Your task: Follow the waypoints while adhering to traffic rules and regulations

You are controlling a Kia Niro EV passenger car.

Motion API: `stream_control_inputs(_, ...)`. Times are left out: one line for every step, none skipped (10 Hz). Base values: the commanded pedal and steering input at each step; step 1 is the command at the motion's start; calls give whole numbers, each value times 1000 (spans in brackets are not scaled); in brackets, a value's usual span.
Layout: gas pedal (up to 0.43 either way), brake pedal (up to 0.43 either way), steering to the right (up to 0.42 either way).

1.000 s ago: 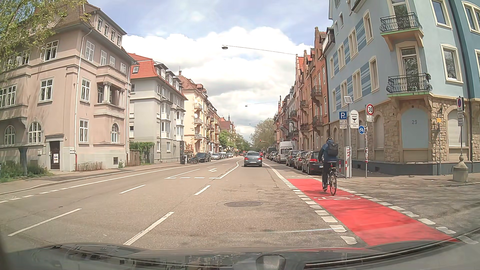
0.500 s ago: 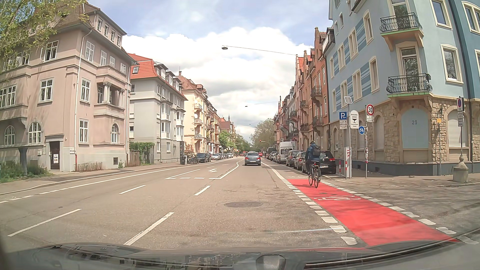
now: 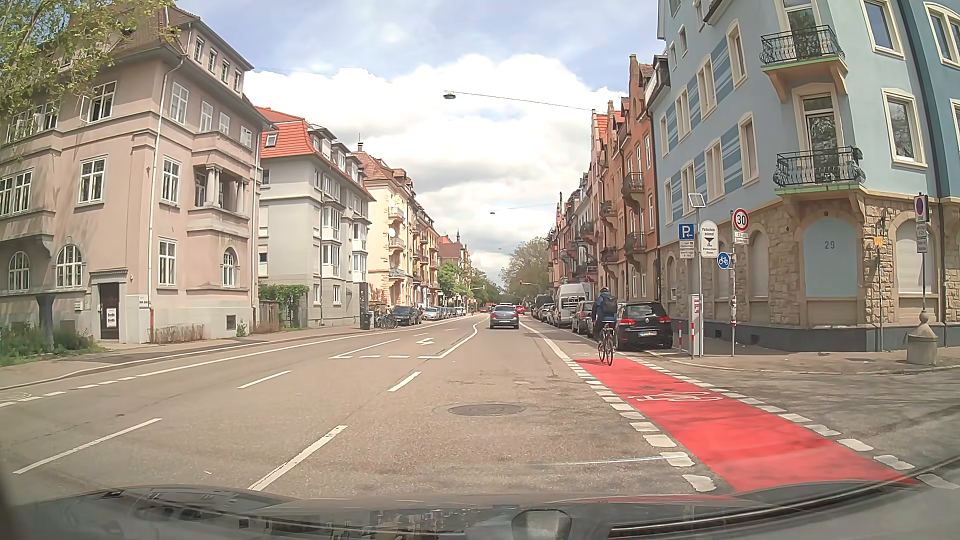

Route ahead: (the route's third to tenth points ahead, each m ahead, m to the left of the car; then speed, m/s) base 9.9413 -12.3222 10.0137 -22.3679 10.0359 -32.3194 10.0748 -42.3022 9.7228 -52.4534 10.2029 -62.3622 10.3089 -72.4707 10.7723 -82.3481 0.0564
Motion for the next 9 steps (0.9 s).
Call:
stream_control_inputs(0, 73, 8)
stream_control_inputs(0, 73, 8)
stream_control_inputs(0, 73, 8)
stream_control_inputs(0, 73, 8)
stream_control_inputs(0, 73, 8)
stream_control_inputs(0, 73, 8)
stream_control_inputs(0, 73, 8)
stream_control_inputs(0, 73, 8)
stream_control_inputs(0, 73, 8)
